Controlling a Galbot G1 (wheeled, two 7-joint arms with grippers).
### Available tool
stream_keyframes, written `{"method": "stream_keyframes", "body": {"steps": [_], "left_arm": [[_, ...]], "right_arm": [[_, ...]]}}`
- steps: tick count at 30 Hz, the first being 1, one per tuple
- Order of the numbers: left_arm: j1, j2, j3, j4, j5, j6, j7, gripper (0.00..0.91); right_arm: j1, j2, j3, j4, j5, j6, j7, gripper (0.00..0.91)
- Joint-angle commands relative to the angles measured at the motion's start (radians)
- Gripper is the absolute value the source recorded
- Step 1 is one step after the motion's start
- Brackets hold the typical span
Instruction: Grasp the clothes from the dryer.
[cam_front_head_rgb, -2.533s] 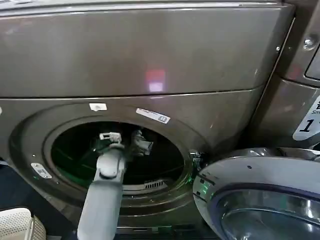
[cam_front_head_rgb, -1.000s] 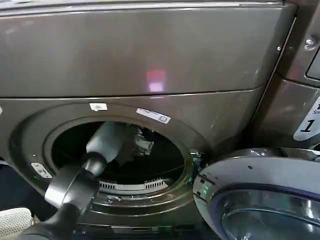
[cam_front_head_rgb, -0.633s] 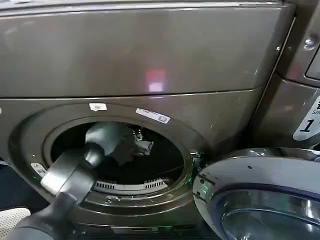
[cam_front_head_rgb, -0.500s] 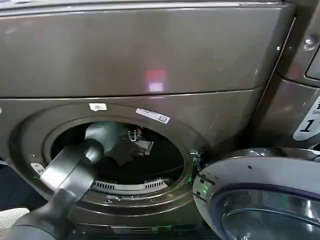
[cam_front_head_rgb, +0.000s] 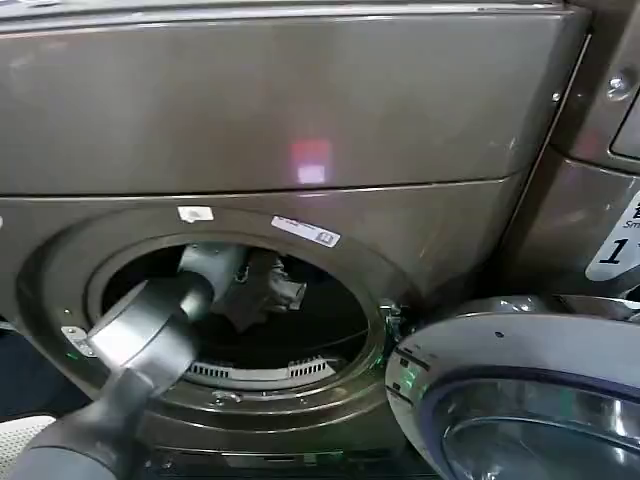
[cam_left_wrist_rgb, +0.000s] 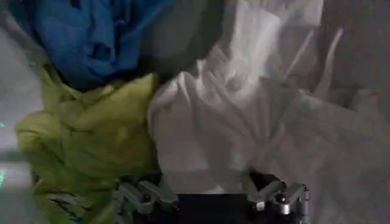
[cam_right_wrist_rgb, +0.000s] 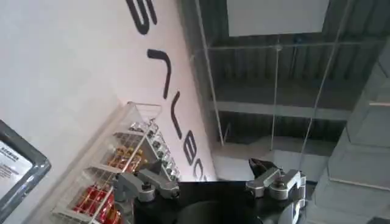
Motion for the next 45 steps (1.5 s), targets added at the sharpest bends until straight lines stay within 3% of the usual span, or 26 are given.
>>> {"method": "stream_keyframes", "body": {"steps": [1, 5, 17, 27, 33, 39, 45], "left_arm": [[0.019, 0.003, -0.006, 0.01, -0.027, 0.011, 0.002, 0.114], [0.018, 0.004, -0.008, 0.013, -0.042, 0.01, 0.005, 0.0], [0.008, 0.009, -0.062, -0.012, -0.119, 0.026, -0.018, 0.0], [0.028, 0.007, -0.37, -0.144, -0.283, 0.082, -0.158, 0.0], [0.128, 0.004, -0.556, -0.253, -0.376, 0.085, -0.33, 0.0], [0.349, 0.021, -0.692, -0.506, -0.522, 0.128, -0.519, 0.0], [0.535, 0.018, -0.8, -0.727, -0.708, -0.027, -0.754, 0.0]], "right_arm": [[-0.002, 0.001, 0.002, 0.001, 0.0, 0.001, 0.0, 0.907], [-0.004, 0.002, 0.005, -0.003, 0.0, 0.003, 0.0, 0.907], [-0.002, 0.004, 0.002, -0.003, 0.001, 0.004, 0.003, 0.907], [0.003, 0.007, -0.009, 0.004, -0.001, 0.002, 0.004, 0.907], [0.003, 0.009, -0.01, 0.006, -0.002, 0.003, 0.004, 0.907], [0.006, 0.011, -0.017, 0.012, -0.003, 0.003, 0.006, 0.907], [0.008, 0.002, -0.02, 0.013, -0.004, 0.004, 0.006, 0.907]]}}
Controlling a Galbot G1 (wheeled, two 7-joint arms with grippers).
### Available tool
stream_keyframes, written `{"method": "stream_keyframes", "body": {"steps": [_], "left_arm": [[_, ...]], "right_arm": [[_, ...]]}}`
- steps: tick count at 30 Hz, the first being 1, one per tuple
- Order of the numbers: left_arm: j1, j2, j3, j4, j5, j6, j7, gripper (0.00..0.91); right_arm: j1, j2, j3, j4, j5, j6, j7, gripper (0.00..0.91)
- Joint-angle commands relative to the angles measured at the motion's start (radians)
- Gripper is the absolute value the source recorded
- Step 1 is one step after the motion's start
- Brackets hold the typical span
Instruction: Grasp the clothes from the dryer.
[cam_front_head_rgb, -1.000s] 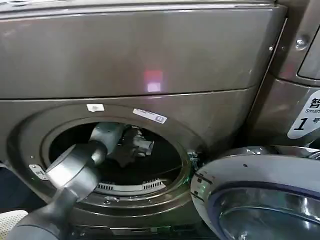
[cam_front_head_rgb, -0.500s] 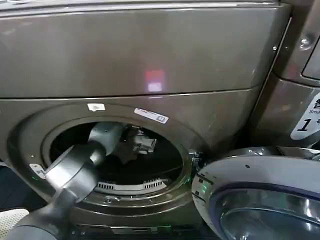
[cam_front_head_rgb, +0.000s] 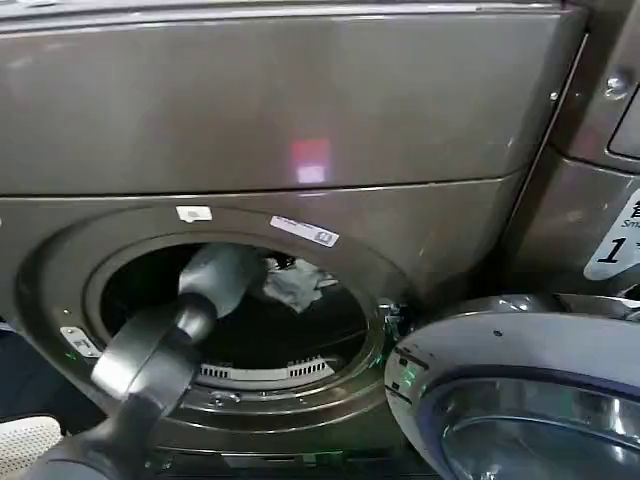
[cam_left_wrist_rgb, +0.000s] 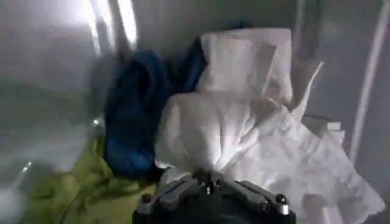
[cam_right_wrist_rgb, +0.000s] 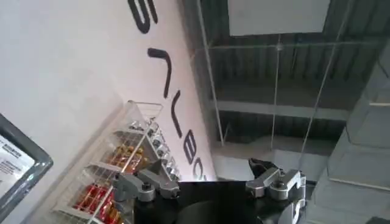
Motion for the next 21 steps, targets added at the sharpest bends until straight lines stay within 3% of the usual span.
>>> {"method": "stream_keyframes", "body": {"steps": [1, 10, 21], "left_arm": [[0.335, -0.001, -0.248, -0.393, -0.316, -0.136, -0.394, 0.0], [0.519, -0.046, -0.333, -0.655, -0.458, -0.276, -0.605, 0.0], [0.671, -0.089, -0.388, -0.794, -0.381, -0.427, -0.677, 0.0]], "right_arm": [[0.003, -0.003, -0.005, 0.002, 0.0, 0.001, 0.001, 0.907], [0.001, 0.002, -0.011, 0.0, 0.002, 0.001, 0.015, 0.907], [-0.007, -0.001, -0.011, 0.0, -0.007, 0.016, 0.034, 0.907]]}}
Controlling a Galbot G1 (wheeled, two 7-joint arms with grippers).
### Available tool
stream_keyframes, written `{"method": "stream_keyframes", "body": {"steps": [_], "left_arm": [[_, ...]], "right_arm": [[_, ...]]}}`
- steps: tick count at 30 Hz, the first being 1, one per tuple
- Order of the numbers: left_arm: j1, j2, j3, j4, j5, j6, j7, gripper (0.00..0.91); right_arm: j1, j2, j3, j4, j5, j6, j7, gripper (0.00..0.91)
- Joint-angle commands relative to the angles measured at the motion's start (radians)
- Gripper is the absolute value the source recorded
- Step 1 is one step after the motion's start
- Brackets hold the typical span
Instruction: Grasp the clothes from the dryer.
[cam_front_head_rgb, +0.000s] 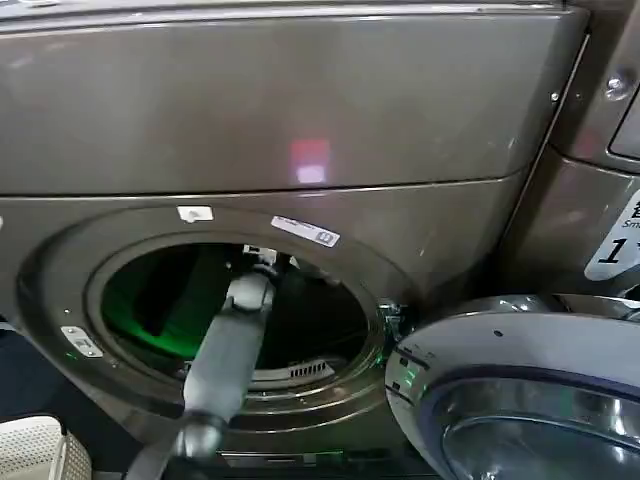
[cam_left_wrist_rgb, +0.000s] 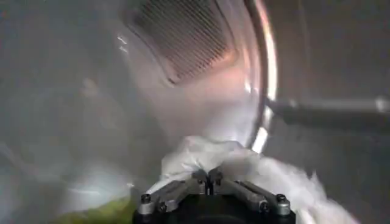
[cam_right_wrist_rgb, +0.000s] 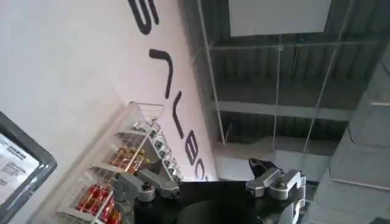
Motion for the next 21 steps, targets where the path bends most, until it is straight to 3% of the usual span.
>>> {"method": "stream_keyframes", "body": {"steps": [1, 6, 21], "left_arm": [[0.184, -0.03, -0.071, -0.207, -0.025, -0.153, -0.14, 0.0], [0.214, -0.04, -0.075, -0.238, -0.024, -0.149, -0.152, 0.0], [0.204, -0.044, -0.061, -0.244, -0.008, -0.149, -0.126, 0.0]], "right_arm": [[0.0, 0.001, 0.006, -0.002, 0.006, 0.005, 0.011, 0.907], [-0.01, -0.001, 0.017, -0.004, 0.054, 0.02, 0.017, 0.907], [-0.015, 0.002, 0.036, -0.005, 0.053, 0.024, 0.017, 0.907]]}}
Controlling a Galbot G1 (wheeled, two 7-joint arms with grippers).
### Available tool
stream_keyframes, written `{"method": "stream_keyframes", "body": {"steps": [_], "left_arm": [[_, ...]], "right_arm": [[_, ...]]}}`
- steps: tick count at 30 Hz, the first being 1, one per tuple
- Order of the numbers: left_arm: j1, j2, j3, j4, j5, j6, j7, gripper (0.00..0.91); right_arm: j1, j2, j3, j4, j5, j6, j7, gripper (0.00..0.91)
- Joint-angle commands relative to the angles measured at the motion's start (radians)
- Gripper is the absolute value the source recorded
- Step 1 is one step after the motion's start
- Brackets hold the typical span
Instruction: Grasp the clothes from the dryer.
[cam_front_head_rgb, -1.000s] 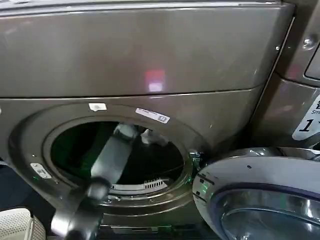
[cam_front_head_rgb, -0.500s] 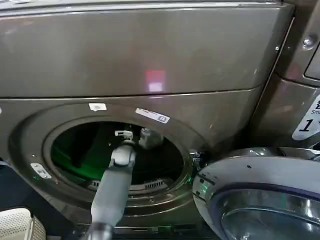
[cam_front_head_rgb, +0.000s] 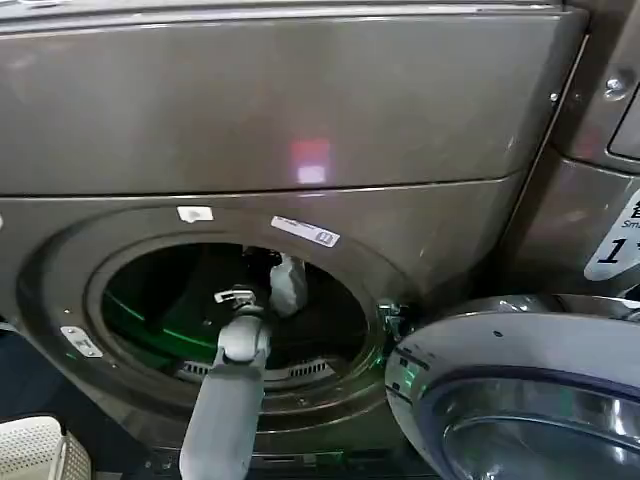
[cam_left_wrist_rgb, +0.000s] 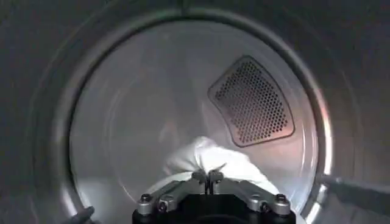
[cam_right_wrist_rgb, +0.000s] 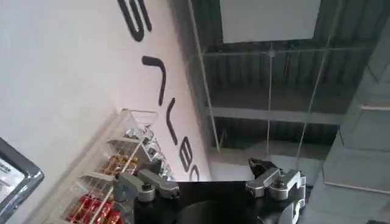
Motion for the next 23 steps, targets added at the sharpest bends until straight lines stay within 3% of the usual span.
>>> {"method": "stream_keyframes", "body": {"steps": [1, 23], "left_arm": [[0.018, -0.002, -0.007, -0.029, 0.006, -0.017, -0.011, 0.0], [0.02, 0.001, -0.007, -0.036, 0.02, -0.006, 0.011, 0.0]], "right_arm": [[0.0, 0.003, 0.003, 0.003, 0.01, 0.009, 0.0, 0.907], [0.008, -0.002, 0.015, 0.002, 0.013, -0.006, -0.007, 0.907]]}}
